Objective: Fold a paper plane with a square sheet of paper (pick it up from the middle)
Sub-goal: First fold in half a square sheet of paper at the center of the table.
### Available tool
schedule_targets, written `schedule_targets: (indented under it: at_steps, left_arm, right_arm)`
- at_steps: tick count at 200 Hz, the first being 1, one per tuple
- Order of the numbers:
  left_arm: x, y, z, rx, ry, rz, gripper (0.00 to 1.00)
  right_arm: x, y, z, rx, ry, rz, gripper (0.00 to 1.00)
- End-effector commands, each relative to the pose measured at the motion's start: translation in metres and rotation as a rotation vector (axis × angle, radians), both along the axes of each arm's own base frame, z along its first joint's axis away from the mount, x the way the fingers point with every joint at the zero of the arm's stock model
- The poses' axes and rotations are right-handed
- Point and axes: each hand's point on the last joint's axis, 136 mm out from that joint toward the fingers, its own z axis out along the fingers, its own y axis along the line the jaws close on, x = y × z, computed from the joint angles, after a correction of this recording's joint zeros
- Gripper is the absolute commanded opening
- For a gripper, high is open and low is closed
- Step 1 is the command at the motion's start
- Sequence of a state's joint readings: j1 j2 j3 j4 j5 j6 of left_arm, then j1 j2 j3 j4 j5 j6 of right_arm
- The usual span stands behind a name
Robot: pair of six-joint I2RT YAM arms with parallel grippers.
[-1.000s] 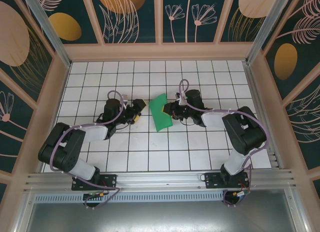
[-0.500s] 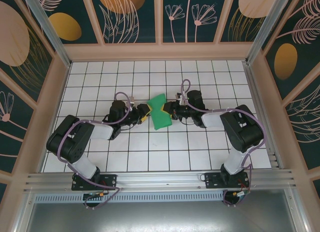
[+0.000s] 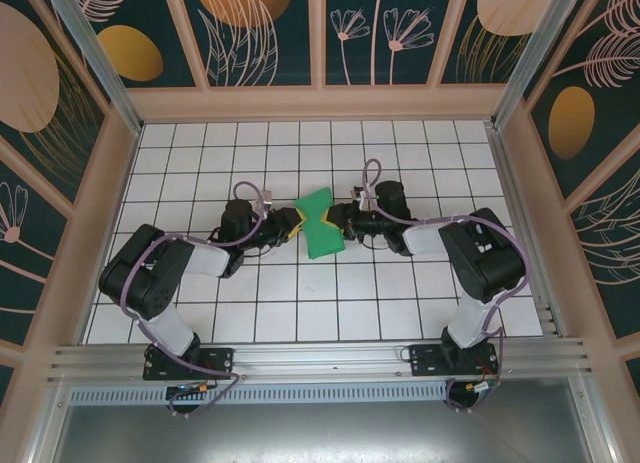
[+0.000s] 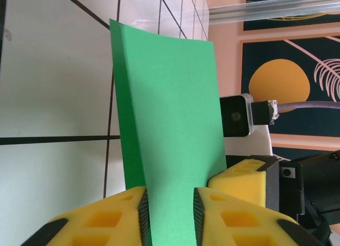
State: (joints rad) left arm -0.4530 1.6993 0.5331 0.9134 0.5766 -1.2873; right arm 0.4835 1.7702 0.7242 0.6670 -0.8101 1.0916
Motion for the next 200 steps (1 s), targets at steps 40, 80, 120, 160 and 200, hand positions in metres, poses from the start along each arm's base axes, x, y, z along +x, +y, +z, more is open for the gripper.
schedule_targets:
  at_steps: [40, 80, 120, 160, 200]
  left_arm:
    - [0.004, -0.007, 0.008, -0.029, -0.055, -0.014, 0.13]
    - [0.006, -0.007, 0.001, -0.009, -0.042, -0.012, 0.00]
    - [0.007, -0.008, -0.009, 0.037, -0.029, -0.025, 0.00]
    - [0.010, -0.014, -0.013, 0.059, -0.026, -0.047, 0.00]
    - [0.012, -0.028, -0.015, 0.060, -0.026, -0.075, 0.00]
  right_arm:
    - [-0.003, -0.004, -0.006, 0.010, 0.011, 0.000, 0.33]
    - [-0.005, -0.005, -0.010, -0.011, 0.016, 0.007, 0.41]
    - [-0.002, -0.022, -0.024, -0.232, -0.008, -0.006, 0.64]
    - [-0.006, -0.039, -0.039, -0.399, 0.034, -0.018, 0.72]
    - [0.000, -0.061, -0.035, -0.538, -0.025, -0.053, 0.76]
